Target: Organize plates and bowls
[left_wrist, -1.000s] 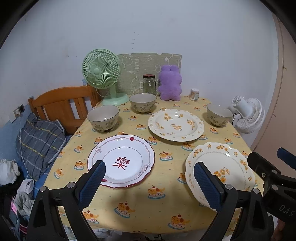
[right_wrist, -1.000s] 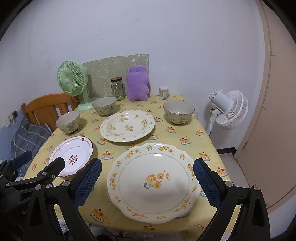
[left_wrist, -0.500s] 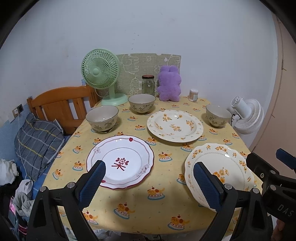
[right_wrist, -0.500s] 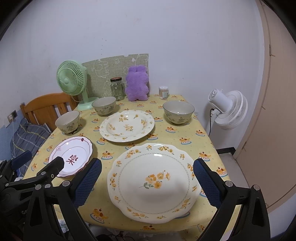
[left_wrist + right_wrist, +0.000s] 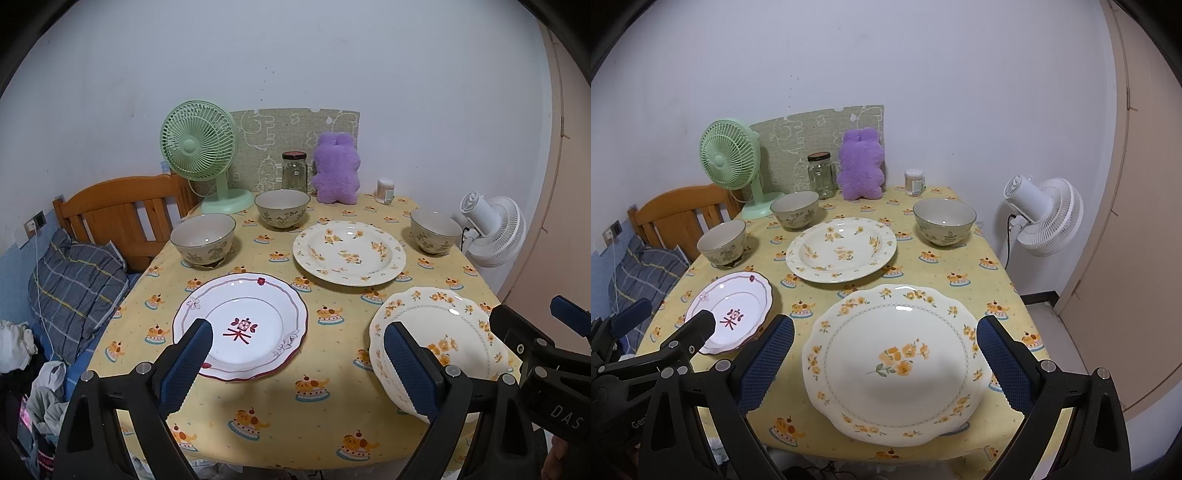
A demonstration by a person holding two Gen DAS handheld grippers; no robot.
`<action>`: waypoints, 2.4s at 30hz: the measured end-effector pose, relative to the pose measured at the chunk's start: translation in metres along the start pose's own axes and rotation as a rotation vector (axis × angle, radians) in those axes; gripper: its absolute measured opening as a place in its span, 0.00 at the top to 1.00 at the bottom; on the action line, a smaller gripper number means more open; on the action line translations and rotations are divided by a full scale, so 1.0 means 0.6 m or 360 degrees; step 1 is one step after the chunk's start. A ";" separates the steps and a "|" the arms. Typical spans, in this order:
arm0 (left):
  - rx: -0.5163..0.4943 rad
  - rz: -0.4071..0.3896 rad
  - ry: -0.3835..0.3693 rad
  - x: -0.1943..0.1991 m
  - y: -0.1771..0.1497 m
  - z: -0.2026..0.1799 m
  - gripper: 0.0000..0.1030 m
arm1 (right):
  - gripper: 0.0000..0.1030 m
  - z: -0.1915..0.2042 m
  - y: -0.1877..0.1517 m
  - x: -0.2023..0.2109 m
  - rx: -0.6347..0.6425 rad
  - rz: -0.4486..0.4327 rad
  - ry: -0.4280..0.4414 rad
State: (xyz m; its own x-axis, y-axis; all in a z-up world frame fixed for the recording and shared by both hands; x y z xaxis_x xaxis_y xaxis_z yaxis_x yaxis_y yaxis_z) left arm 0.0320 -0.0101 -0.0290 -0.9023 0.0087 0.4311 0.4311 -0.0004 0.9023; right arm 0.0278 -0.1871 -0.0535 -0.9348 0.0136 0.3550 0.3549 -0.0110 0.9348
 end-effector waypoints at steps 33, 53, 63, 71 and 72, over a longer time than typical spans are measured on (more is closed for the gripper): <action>-0.0012 0.0016 -0.0015 0.002 -0.012 -0.007 0.12 | 0.03 -0.004 -0.012 -0.005 0.0000 0.0032 -0.0030; -0.0099 0.0234 -0.0158 -0.105 -0.049 -0.100 0.14 | 0.06 -0.097 -0.058 -0.085 -0.0154 0.0255 -0.0220; -0.0146 0.0401 -0.0207 -0.188 -0.090 -0.157 0.18 | 0.11 -0.152 -0.086 -0.164 -0.0184 0.0377 -0.0311; -0.0180 0.0534 -0.0231 -0.236 -0.127 -0.180 0.29 | 0.22 -0.163 -0.130 -0.217 -0.0243 0.0538 -0.0301; -0.0179 0.0558 -0.0242 -0.239 -0.133 -0.183 0.29 | 0.22 -0.161 -0.136 -0.222 -0.0249 0.0561 -0.0298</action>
State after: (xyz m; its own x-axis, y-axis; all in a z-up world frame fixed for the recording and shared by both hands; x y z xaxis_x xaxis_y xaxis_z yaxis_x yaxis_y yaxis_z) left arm 0.1262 -0.1212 -0.1623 -0.6856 0.1362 0.7151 0.7015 -0.1393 0.6990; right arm 0.1217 -0.2845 -0.1779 -0.7323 0.1629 0.6612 0.6321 -0.1987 0.7490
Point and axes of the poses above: each gripper's, at about its wrist camera, not at the fingertips, and x roughly against the way its jaws point, z to its left, y to its top, the point moved 6 cm from there along -x, roughly the way its jaws point, and after that the axes turned 11 degrees about -z, right-handed, at the moved point
